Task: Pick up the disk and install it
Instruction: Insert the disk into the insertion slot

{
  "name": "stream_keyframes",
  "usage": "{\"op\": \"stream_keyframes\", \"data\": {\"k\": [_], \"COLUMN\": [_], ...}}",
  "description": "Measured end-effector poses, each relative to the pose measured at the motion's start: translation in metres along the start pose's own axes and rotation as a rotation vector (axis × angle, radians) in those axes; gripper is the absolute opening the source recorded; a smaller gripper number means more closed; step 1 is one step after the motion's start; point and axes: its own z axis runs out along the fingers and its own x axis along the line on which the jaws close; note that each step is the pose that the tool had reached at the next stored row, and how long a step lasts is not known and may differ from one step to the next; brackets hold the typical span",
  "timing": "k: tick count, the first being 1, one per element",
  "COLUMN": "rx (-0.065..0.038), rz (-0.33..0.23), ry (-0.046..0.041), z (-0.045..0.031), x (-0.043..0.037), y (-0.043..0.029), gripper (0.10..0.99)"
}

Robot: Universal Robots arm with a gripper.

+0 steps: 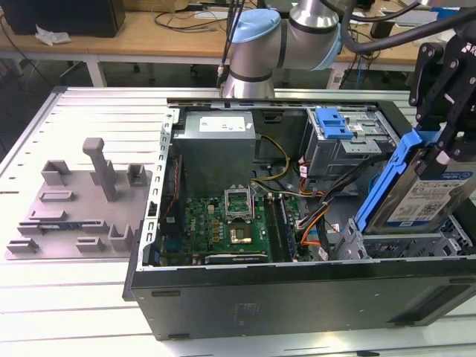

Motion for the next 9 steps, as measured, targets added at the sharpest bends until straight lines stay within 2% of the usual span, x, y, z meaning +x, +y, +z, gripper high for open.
{"op": "stream_keyframes", "data": {"k": [9], "rx": [0.000], "rz": [0.002], "ry": [0.0000], "z": [0.0072], "x": [0.0006], "y": [0.0000], "gripper": [0.369]}}
